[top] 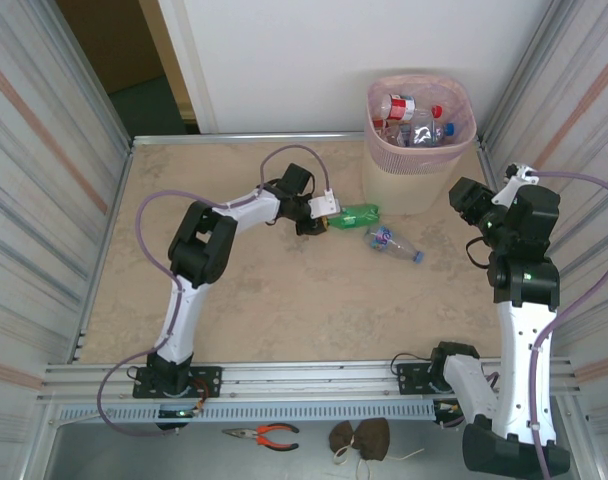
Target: Put the plastic bottles in the bin
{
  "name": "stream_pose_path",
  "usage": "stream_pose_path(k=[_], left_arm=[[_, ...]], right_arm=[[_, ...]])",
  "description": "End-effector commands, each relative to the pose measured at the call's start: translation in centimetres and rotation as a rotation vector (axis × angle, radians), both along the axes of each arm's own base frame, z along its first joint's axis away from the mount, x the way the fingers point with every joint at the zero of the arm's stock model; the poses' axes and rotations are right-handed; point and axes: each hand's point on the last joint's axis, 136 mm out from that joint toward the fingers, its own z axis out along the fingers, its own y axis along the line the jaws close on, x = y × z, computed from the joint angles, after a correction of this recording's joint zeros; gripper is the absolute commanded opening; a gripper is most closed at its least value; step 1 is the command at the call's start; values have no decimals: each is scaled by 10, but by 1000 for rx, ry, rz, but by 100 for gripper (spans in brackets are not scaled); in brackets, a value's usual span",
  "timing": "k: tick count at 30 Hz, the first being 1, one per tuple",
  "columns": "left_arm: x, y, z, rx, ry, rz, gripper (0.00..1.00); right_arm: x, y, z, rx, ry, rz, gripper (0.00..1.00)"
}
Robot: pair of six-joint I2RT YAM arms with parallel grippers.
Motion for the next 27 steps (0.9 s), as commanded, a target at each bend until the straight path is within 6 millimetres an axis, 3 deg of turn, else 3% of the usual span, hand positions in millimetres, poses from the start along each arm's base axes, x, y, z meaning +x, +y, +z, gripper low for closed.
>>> stream_pose_path(k=[1, 8, 14, 22, 27], left_arm=[[9, 11, 41, -76, -31, 71, 21], [1, 34, 74, -141, -52, 133, 18], [-22, 45, 104, -206, -57, 147, 17], [-66, 51, 165, -372, -62, 133, 17], [-91, 55, 205, -475, -66, 117, 17]], right_arm=[[-7, -1, 8, -13, -19, -4, 53], [-4, 5, 10, 31, -25, 25, 53], [2, 20, 10, 123, -27, 84, 52], [13, 55, 19, 267, -49, 205, 52], [19, 88, 32, 302, -79, 301, 56]])
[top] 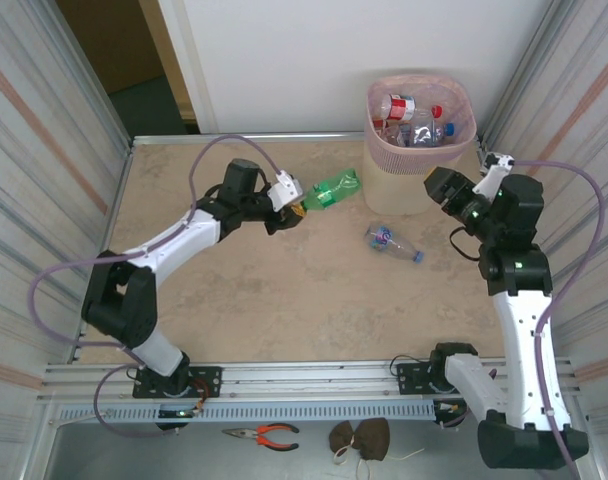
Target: Put the plastic bottles in the bin
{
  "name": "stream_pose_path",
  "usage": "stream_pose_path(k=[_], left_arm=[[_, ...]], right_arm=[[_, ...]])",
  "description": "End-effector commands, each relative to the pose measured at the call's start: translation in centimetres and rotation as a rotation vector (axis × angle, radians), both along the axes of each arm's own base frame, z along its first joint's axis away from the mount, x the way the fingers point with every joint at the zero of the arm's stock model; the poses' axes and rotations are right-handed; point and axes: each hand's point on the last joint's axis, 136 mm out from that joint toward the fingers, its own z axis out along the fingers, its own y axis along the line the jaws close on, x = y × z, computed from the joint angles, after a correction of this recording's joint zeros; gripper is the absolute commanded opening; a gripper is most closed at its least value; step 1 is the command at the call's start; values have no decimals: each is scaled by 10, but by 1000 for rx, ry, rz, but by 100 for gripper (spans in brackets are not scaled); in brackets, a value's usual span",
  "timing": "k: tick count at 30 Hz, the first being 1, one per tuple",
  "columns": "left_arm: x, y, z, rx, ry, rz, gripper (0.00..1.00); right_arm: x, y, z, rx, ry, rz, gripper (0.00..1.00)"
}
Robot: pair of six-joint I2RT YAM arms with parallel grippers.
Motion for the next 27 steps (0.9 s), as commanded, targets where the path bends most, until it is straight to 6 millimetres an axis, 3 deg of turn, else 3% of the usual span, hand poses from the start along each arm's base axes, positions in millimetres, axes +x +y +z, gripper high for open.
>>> stream_pose_path(k=[1, 11, 13, 19, 27], left_arm=[[-21, -4, 41, -124, -11, -36, 17], [-65, -5, 114, -313, 14, -139, 17], [-71, -6, 125, -340, 22, -160, 17], [-84, -4, 147, -393, 21, -191, 17], [-90, -3, 160, -422, 17, -195, 17]], right_arm=[[4, 22, 20, 61, -61, 63, 56], [3, 92, 68, 14, -249, 283, 70], [9, 105, 70, -2, -263, 321, 73], [8, 134, 90, -32, -343, 404, 80], [12, 166, 94, -29, -346, 494, 77]])
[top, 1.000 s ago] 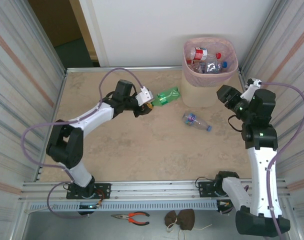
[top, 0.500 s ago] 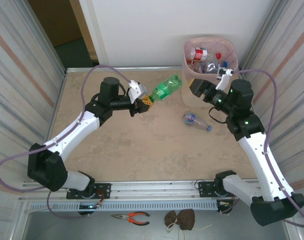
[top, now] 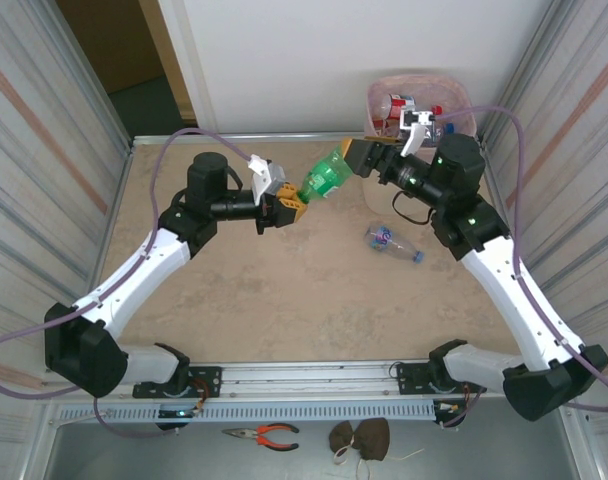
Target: Put the plastic bottles in the bin
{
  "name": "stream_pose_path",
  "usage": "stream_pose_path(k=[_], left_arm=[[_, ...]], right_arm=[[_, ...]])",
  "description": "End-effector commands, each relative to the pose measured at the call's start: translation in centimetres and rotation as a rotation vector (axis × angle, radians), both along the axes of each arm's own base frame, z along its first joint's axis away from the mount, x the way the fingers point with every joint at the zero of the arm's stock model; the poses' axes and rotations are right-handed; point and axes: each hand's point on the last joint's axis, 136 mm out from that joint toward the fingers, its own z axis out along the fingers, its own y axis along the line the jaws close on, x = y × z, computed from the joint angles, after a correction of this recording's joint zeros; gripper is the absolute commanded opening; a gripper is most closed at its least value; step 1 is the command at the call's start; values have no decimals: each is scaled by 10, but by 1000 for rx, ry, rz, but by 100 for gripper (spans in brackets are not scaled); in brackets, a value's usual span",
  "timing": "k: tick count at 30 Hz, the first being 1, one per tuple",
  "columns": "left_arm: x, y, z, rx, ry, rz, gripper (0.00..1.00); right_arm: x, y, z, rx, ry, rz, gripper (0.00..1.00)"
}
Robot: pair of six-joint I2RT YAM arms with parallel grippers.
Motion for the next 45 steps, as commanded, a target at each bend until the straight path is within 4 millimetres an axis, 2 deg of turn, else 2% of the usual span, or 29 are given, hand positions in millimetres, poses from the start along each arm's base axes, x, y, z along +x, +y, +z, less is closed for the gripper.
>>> stream_pose_path(k=[1, 9, 18, 20, 24, 26, 29, 34, 40, 45], left_arm=[[-14, 0, 34, -61, -53, -33, 17], [-12, 0, 39, -70, -58, -27, 17], [-8, -2, 43, -80, -60, -21, 20], [-7, -2, 43, -80, -55, -17, 25], [-6, -1, 45, -85, -56, -3, 48], [-7, 1, 44, -85, -57, 3, 54], [-9, 3, 43, -82, -62, 15, 61], [-12, 8, 42, -70, -68, 35, 64], [-16, 14, 40, -51, -80, 57, 64], [-19, 17, 39, -52, -83, 69, 65]], right_arm=[[-6, 12, 19, 3, -71, 51, 77], [-4, 24, 11, -7, -47, 73, 68], [-4, 22, 14, -1, -44, 54, 57], [-4, 20, 16, 1, -48, 49, 54], [-5, 16, 21, -2, -63, 27, 53], [-4, 11, 24, -15, -73, 3, 53], [1, -2, 29, -39, -91, -45, 53], [16, -33, 40, -72, -117, -136, 53], [44, -90, 59, -129, -160, -302, 53], [74, -139, 72, -245, -224, -459, 51]])
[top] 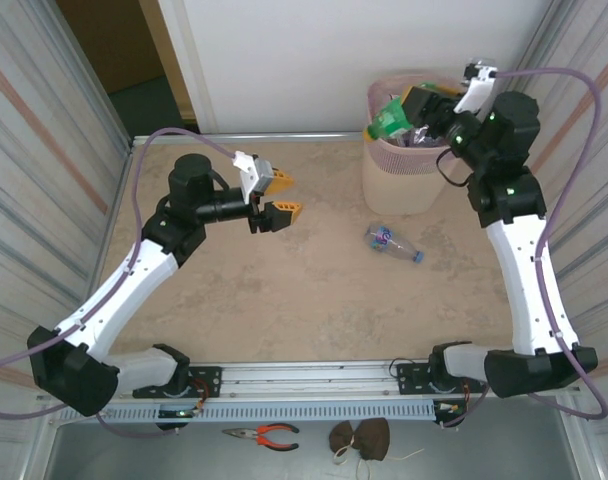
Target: Put the plastic bottles in the bin
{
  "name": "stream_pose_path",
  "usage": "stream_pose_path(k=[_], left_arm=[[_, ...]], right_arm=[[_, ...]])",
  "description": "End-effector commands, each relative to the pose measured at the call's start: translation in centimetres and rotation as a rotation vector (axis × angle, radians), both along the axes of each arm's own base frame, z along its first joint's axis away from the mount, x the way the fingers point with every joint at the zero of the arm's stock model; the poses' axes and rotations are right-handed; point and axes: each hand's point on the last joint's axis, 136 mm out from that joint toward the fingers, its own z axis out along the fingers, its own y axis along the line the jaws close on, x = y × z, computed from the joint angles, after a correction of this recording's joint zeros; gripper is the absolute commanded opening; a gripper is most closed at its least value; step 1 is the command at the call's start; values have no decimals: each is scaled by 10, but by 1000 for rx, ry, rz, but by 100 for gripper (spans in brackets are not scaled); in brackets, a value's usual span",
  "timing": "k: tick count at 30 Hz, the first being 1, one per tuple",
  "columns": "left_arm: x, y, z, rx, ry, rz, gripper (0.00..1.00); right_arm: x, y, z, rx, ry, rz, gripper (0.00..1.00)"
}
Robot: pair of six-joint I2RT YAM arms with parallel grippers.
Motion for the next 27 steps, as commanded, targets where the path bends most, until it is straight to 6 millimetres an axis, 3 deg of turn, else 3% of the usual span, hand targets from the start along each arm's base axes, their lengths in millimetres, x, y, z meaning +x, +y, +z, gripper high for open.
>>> stream_pose_path(k=[1, 8, 14, 17, 27], left_arm=[[-6, 3, 1, 4, -16, 7, 65], [-8, 6, 0, 5, -11, 21, 65], [-6, 7, -1, -7, -1, 40, 64], [-3, 8, -4, -5, 2, 58, 64], [11, 7, -13, 13, 17, 97, 64]], right_arm=[[17, -28, 9, -123, -52, -114, 51], [59, -85, 23, -277, -145, -350, 50], [93, -125, 19, -302, -230, -488, 49], [114, -141, 6, -291, -221, -514, 49], [178, -152, -48, -295, -185, -512, 50]])
